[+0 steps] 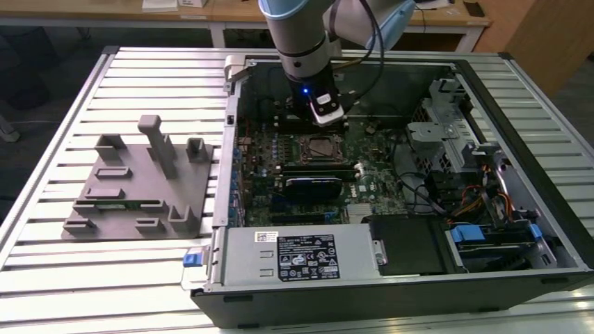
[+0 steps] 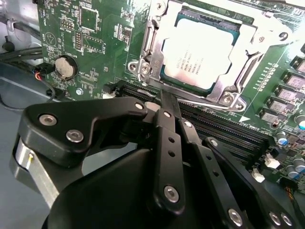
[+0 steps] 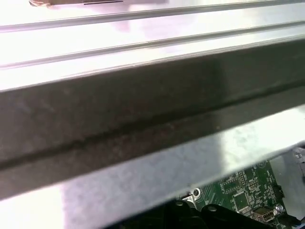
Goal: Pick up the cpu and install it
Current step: 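Install the first cpu locking lever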
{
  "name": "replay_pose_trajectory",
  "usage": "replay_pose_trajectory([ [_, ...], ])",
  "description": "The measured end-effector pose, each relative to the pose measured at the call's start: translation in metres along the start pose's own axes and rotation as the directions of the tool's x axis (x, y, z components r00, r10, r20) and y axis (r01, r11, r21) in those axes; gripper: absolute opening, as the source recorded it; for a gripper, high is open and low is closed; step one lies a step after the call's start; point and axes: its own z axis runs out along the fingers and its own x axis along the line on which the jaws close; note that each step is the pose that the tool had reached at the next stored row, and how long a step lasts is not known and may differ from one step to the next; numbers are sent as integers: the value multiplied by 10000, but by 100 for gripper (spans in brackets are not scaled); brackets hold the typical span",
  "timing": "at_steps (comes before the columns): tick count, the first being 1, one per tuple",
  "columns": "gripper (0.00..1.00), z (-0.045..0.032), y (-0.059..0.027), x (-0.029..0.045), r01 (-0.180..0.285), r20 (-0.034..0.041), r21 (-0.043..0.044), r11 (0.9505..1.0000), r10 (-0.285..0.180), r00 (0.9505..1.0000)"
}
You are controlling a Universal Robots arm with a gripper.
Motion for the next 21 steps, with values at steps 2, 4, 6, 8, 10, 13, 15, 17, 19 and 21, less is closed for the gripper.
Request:
replay_pose_trajectory([
  [2, 11, 0, 1, 0, -3, -20, 1, 10000, 3, 10000],
  [4, 11, -1, 1, 1, -5, -39, 7, 10000, 5, 10000],
  [6, 11, 0, 4, 1, -8, -61, 15, 10000, 8, 10000],
  [8, 11, 2, 9, 2, -9, -87, 22, 10000, 10, 10000],
  [10, 11, 3, 14, 5, -14, -111, 30, 10000, 14, 9999],
  [13, 11, 6, 20, 7, -17, -144, 39, 10000, 18, 9999],
  [15, 11, 8, 21, 9, -20, -164, 47, 10000, 21, 9999],
  [17, 11, 9, 22, 10, -20, -172, 52, 10000, 21, 9998],
  [19, 11, 13, 24, 11, -22, -175, 52, 10000, 22, 9998],
  [21, 11, 19, 25, 12, -21, -176, 52, 10000, 22, 9998],
])
